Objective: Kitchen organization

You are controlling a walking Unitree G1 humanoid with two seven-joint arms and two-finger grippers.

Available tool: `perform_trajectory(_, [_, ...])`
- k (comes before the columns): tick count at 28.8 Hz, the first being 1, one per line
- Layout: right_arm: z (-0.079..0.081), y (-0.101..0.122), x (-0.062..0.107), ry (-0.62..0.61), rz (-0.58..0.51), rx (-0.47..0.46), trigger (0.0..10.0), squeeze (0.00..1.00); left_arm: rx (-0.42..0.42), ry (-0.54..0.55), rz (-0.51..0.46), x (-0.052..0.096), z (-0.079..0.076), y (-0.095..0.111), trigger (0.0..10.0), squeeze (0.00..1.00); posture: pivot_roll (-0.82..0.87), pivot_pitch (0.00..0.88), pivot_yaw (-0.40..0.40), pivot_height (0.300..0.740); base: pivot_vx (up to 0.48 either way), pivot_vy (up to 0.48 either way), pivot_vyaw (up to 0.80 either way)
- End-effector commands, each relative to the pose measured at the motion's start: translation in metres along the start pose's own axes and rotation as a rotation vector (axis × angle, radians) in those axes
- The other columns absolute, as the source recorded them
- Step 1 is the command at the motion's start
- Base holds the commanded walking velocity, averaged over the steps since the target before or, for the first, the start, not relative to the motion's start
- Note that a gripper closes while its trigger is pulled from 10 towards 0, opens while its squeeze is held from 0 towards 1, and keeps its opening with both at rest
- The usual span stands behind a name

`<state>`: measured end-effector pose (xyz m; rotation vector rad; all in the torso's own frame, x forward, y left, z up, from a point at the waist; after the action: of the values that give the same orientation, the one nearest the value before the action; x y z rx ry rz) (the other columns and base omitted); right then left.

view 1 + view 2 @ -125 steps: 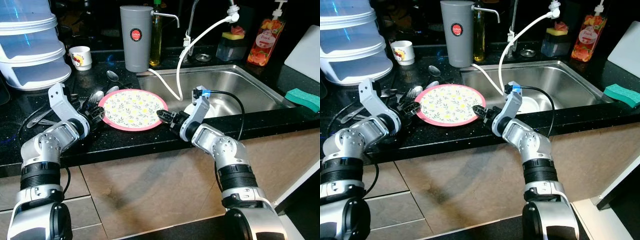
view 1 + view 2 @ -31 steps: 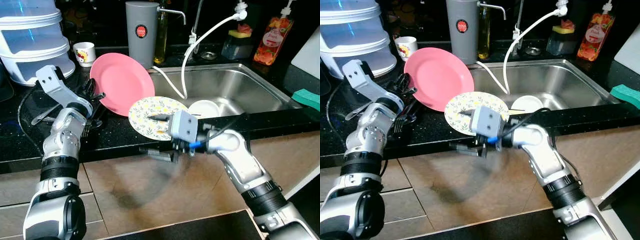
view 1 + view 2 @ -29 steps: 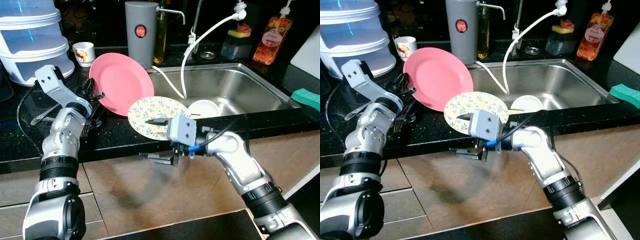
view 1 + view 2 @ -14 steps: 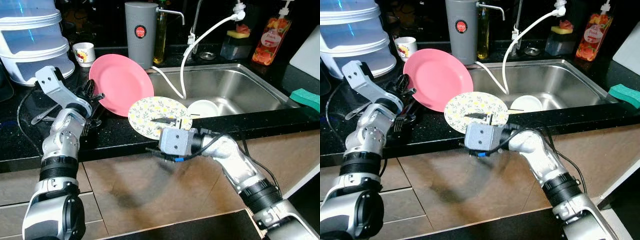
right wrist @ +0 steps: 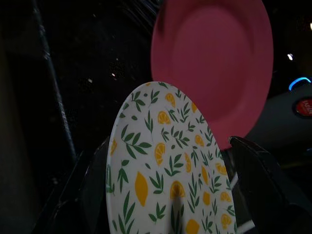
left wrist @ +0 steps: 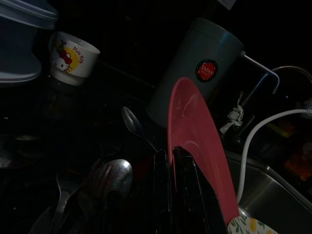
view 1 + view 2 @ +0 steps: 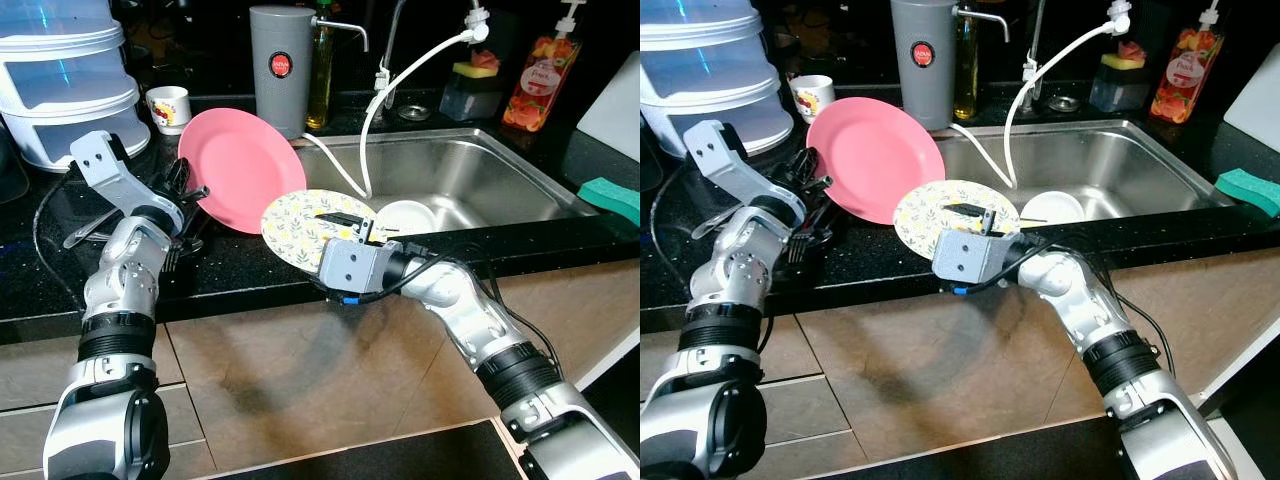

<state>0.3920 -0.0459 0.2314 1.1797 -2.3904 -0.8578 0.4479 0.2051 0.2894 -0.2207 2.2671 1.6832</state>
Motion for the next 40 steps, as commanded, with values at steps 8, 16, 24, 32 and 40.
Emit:
perform_trajectory(8, [-0.006,-0.004,-0.002,-0.035,-0.003,-0.066,0.0,0.00,-0.013,0.007,0.006,0.002,0.004,-0.002,0.0,0.00,0.09,0.103,-0.031,0.740,0.000,0.000,0.00])
perform_trajectory(16, [-0.011,-0.011,0.000,-0.064,0.005,-0.093,0.0,0.00,-0.014,0.010,0.004,0.002,0.005,-0.002,0.0,0.00,0.09,0.100,-0.031,0.740,0.000,0.000,0.00])
perform_trajectory(24, [-0.025,-0.015,0.003,-0.135,0.022,-0.083,0.0,0.00,-0.014,0.014,0.003,0.001,0.005,-0.001,0.0,0.00,0.09,0.104,-0.031,0.740,0.000,0.000,0.00])
perform_trajectory(32, [-0.066,-0.019,0.008,-0.381,0.011,-0.127,0.0,0.00,-0.010,0.003,0.001,0.001,0.002,-0.001,0.0,0.00,0.09,0.113,-0.021,0.740,0.000,0.000,0.00])
perform_trajectory(40, [-0.104,-0.025,0.011,-0.643,-0.005,-0.278,0.0,0.00,0.007,-0.032,-0.036,0.001,-0.008,0.006,0.0,0.00,0.09,0.133,-0.013,0.740,0.000,0.000,0.00])
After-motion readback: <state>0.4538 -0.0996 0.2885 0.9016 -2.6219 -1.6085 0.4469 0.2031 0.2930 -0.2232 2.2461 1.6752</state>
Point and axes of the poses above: a point about 5 cm out from each wrist's last joint towards the gripper, its own x axis pointing back from the gripper into the wrist, its own y axis along the axis of the wrist's last joint, z = x × y, the point moved 6 cm from there along -x, pointing out of the wrist towards the gripper, and after that the axes turned 12 degrees about -x, right-handed, at the moved point
